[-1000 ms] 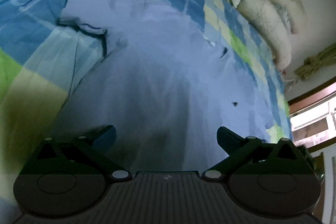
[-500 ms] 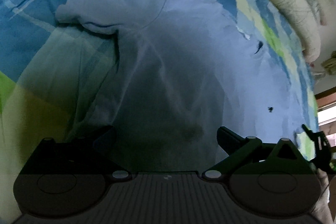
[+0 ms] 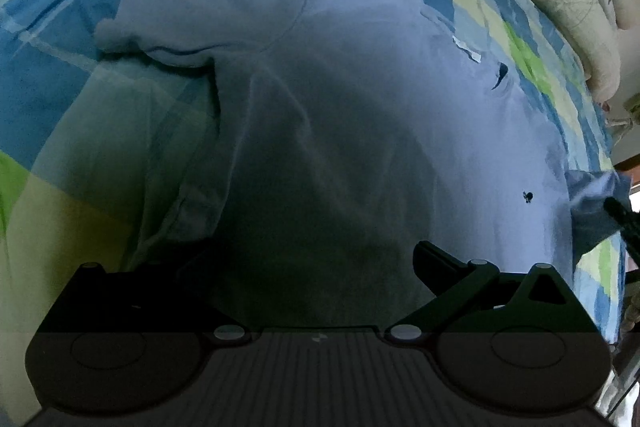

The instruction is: Fold clothes

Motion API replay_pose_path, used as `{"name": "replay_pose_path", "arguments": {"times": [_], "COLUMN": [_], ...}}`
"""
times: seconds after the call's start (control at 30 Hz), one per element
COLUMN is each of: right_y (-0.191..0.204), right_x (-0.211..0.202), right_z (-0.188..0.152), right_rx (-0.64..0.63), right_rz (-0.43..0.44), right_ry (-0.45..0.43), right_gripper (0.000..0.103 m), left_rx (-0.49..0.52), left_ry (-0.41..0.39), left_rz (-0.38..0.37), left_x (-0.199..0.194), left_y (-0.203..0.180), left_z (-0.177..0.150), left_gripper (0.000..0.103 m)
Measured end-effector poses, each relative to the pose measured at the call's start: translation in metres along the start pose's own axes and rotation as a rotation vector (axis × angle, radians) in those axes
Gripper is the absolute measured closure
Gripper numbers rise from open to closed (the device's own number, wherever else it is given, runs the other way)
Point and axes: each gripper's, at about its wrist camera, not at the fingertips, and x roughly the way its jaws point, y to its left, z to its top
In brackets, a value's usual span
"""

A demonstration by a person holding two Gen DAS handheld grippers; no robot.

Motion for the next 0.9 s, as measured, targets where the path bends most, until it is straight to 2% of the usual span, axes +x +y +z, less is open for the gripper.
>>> {"name": "replay_pose_path", "arguments": {"times": [0.07, 0.13, 0.2, 0.33, 0.47, 0.57, 0.6, 0.67, 0.77, 0.9], "right_y": [0.023, 0.051, 0.07, 0.083, 0.086, 0.087, 0.087, 0.087, 0.086, 0.065], "right_x": [0.007, 0.019, 0.031, 0.054, 0.065, 0.063, 0.061, 0.056, 0.039, 0.008], "right_z": [-0.002, -0.011, -0.022, -0.041, -0.052, -0.057, -0.057, -0.057, -0.055, -0.051], "right_rx": [-0.1, -0.235, -0.333, -0.447, -0.471, -0.485, -0.486, -0.483, -0.459, -0.369], "right_rz": [0.017, 0.029, 0.026, -0.003, -0.017, -0.017, -0.015, -0.008, 0.046, 0.049], "right_ry": [0.016, 0.049, 0.081, 0.146, 0.188, 0.201, 0.201, 0.198, 0.163, 0.097], "right_gripper": [0.092, 0.092, 0.092, 0.09, 0.089, 0.078, 0.069, 0.065, 0.064, 0.061], "left_rx": [-0.009, 0.007, 0.029, 0.036, 0.038, 0.039, 0.04, 0.044, 0.045, 0.038], "left_ry": [-0.01, -0.066, -0.083, -0.071, -0.062, -0.058, -0.054, -0.05, -0.046, -0.037], "left_rz": [-0.006, 0.012, 0.02, 0.012, 0.016, 0.011, 0.011, 0.009, 0.004, -0.006], "left_x": [-0.003, -0.015, -0.022, -0.023, -0.019, -0.017, -0.016, -0.016, -0.015, -0.014], "left_y": [-0.001, -0.001, -0.001, 0.006, 0.007, 0.007, 0.007, 0.007, 0.008, 0.012], "left_z": [0.002, 0.004, 0.007, 0.012, 0.012, 0.011, 0.011, 0.011, 0.012, 0.013], "left_gripper": [0.0, 0.0, 0.0, 0.0, 0.0, 0.0, 0.0, 0.0, 0.0, 0.0]}}
